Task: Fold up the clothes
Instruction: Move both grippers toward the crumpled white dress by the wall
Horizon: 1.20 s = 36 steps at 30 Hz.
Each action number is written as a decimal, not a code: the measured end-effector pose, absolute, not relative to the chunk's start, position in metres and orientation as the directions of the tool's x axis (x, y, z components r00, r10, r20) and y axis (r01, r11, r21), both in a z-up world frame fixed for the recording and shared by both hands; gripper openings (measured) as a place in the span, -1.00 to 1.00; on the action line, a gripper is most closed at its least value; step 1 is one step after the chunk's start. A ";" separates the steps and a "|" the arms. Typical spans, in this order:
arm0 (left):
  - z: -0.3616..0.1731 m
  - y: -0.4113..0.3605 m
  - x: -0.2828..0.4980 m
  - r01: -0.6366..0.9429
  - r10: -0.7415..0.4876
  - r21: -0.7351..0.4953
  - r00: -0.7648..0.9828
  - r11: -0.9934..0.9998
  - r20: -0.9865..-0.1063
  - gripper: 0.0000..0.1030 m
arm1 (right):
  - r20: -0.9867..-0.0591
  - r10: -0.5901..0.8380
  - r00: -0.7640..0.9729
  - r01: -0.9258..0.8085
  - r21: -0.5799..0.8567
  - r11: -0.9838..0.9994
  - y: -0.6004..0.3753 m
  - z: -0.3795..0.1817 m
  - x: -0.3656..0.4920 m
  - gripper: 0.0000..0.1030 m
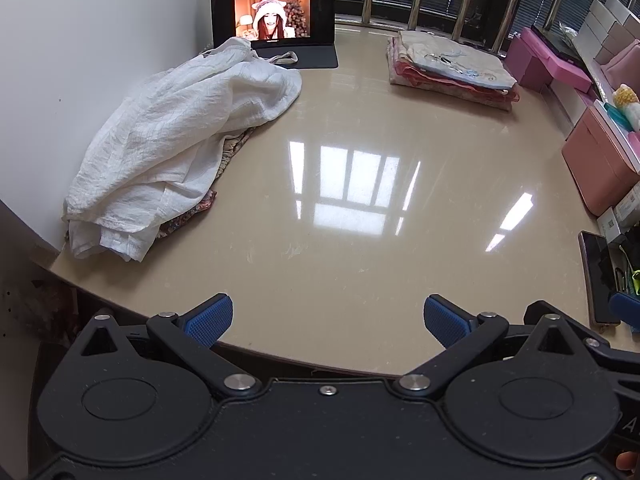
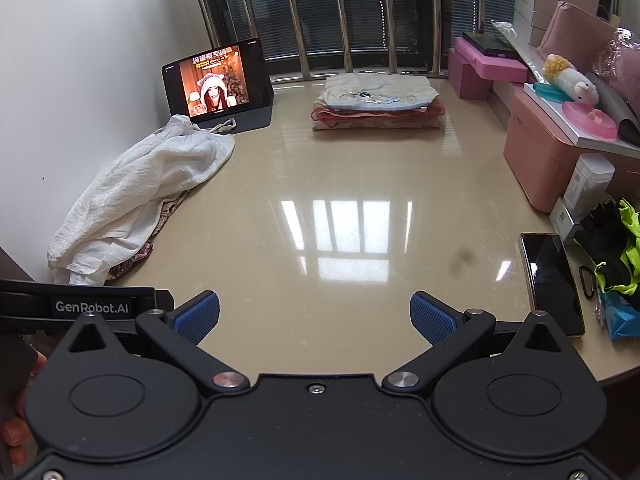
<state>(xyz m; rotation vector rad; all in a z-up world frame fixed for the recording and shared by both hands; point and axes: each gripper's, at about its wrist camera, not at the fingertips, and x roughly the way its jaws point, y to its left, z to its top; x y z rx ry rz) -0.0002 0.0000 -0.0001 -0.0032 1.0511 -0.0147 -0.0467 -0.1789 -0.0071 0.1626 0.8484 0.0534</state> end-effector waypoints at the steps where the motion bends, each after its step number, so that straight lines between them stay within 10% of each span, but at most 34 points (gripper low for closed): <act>1: 0.000 0.000 -0.001 0.011 -0.014 -0.010 0.495 1.000 -0.869 1.00 | -0.742 0.111 0.661 0.018 0.164 0.986 -0.179 -0.007 -0.047 0.99; 36: 0.098 0.002 0.008 0.005 -0.013 -0.012 0.437 1.000 -0.899 1.00 | -0.762 0.232 0.605 -0.093 0.222 0.971 -0.190 0.082 -0.024 1.00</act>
